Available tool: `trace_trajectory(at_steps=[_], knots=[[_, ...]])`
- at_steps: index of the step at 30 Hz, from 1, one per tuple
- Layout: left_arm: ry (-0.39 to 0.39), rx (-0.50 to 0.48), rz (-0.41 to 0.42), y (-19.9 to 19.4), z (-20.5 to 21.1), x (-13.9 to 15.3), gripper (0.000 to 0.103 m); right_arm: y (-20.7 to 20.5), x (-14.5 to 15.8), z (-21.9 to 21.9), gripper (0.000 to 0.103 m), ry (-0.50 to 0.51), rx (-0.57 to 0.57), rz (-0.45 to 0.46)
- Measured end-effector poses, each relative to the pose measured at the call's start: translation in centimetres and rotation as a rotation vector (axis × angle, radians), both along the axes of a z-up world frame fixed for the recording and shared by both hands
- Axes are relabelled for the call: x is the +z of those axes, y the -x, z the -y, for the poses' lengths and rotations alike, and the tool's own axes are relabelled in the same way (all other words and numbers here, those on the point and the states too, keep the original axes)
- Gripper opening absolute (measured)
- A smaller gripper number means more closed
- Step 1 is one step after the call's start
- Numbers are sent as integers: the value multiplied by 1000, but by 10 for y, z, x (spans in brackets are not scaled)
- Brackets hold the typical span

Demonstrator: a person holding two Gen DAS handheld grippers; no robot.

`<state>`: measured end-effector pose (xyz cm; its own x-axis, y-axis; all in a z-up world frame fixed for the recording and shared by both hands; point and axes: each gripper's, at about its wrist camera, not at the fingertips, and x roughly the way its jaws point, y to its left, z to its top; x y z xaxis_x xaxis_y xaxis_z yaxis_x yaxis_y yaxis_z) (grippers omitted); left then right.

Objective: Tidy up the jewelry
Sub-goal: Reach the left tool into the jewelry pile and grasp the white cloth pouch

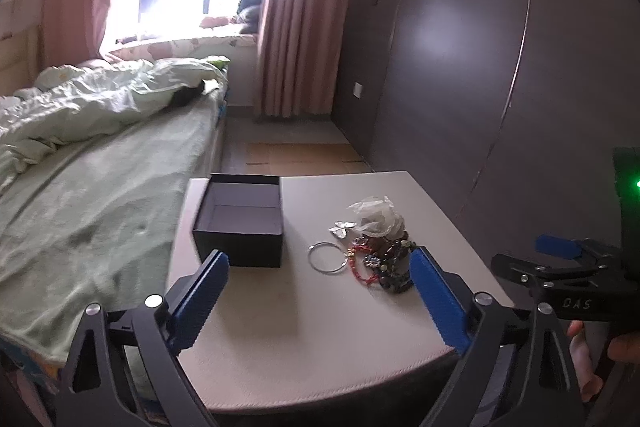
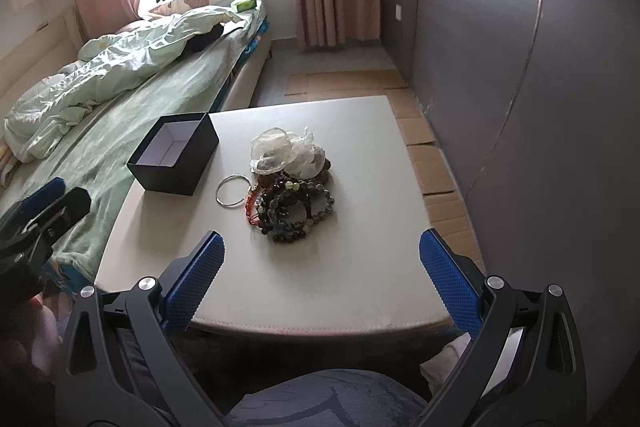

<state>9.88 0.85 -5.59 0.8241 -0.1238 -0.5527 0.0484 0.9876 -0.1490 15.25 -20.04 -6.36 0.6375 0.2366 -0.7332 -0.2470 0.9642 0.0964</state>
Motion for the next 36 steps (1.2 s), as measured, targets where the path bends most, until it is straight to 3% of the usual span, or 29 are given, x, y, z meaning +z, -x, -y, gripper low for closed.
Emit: trace_trajectory(at_steps=[3, 11, 17, 27, 36], knots=[[19, -44, -44, -21, 1, -6, 80, -16, -9, -1, 82, -18, 15, -71], [67, -134, -128, -71, 5, -20, 75, -54, -28, 15, 81, -173, -10, -252], [86, -152, -142, -96, 4, -21, 75, -73, -34, 24, 74, -224, -29, -309], [117, -198, -241, -157, 11, -33, 66, -107, -65, 36, 48, -290, -77, -410], [178, -233, -362, -205, 19, -76, 65, -124, -89, 38, 46, -365, -73, -468]])
